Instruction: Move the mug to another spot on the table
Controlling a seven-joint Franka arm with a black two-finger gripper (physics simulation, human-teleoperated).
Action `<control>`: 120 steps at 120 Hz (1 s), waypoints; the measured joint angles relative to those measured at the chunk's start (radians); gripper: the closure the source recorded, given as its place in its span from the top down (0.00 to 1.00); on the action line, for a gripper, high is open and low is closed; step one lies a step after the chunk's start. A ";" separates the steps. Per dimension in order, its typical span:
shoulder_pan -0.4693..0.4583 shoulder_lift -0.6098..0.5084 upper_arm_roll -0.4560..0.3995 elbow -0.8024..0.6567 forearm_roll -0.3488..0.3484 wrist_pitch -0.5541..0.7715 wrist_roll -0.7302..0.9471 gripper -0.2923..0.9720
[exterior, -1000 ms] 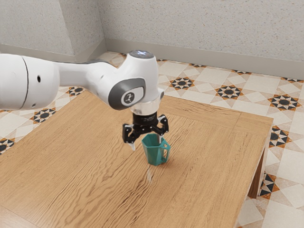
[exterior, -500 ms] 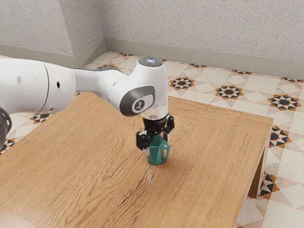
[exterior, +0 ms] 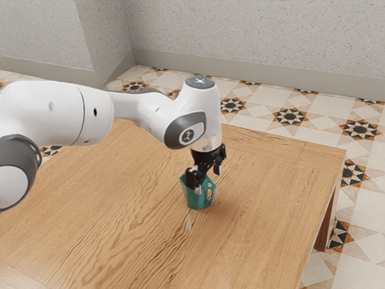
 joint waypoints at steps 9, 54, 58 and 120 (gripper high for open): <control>-0.001 0.015 0.000 0.004 0.003 0.007 -0.014 0.77; -0.007 0.044 0.000 0.003 0.059 0.047 -0.036 0.77; -0.007 0.045 0.000 0.003 0.059 0.049 -0.038 0.77; -0.003 0.078 -0.001 0.002 0.058 0.092 -0.054 0.77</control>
